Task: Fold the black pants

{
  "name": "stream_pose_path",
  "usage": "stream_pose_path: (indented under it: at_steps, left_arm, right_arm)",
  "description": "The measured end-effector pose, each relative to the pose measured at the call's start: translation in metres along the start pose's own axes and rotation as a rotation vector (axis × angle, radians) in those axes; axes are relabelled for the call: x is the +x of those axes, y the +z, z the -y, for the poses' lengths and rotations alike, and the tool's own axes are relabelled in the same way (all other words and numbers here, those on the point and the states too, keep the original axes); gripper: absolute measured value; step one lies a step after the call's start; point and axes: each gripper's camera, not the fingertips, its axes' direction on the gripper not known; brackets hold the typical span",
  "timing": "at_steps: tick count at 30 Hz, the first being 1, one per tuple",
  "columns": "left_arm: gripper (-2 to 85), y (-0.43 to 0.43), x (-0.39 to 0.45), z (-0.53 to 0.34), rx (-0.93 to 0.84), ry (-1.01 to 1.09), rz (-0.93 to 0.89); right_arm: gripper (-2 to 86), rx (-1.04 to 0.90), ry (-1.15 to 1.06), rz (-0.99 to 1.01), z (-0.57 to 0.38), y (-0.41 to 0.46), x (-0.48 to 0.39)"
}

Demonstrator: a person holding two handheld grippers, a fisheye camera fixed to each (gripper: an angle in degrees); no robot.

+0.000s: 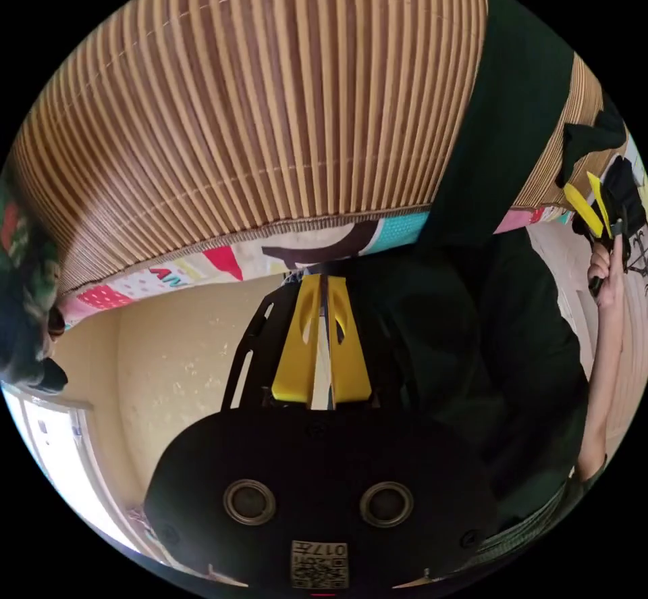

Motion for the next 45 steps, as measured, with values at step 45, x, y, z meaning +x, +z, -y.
stream_pose_path:
  at_steps: [45]
  left_arm:
    - [-0.9, -0.028, 0.184, -0.073, 0.511, 0.761, 0.058]
  right_arm:
    - [15.6, 0.199, -0.501, 0.224, 0.051, -0.209, 0.01]
